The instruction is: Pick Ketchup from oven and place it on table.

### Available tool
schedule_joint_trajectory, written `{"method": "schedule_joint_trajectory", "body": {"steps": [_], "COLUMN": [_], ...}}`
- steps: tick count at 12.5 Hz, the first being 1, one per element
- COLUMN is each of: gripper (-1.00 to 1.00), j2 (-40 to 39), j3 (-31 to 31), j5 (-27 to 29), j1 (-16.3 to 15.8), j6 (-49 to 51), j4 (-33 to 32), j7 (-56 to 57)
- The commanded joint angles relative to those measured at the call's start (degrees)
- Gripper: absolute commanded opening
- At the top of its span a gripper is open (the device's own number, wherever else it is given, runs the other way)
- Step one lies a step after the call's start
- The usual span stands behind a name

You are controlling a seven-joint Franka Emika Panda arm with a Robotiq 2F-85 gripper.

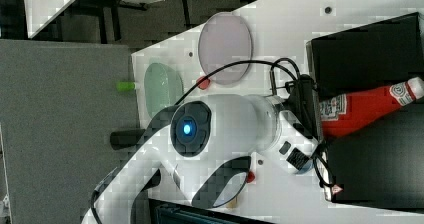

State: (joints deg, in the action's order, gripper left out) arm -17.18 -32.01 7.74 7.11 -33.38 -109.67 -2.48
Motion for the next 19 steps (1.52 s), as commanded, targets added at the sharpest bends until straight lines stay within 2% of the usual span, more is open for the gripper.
{"method": "schedule_joint_trajectory", "body": {"steps": [1, 2, 4, 5, 8, 11, 14, 17, 19], "gripper": [1.0, 1.0, 0.44, 0.29, 0.29, 0.29, 0.29, 0.29, 0.29], "j2": [2.0, 2.0, 2.0, 2.3, 3.6, 7.3, 10.8, 12.7, 13.5], "j3": [-0.7, -0.7, -0.7, -0.7, -0.7, 0.3, 2.7, 7.7, 13.0], "j5": [2.4, 2.4, 2.4, 2.4, 1.9, -1.1, -6.9, -7.0, -7.0], "j1": [0.7, 0.7, 0.8, 0.7, 0.6, -1.3, -3.8, -6.0, -7.6], "j6": [-3.1, -3.2, -3.2, -3.2, -2.8, 0.4, 10.4, 21.2, 26.6], "j4": [-2.5, -3.0, -3.5, -3.4, -2.2, 3.4, 11.8, 18.1, 19.7], "j7": [0.0, 0.0, 0.0, 0.0, 0.0, 0.0, 0.0, 0.0, 0.0]}}
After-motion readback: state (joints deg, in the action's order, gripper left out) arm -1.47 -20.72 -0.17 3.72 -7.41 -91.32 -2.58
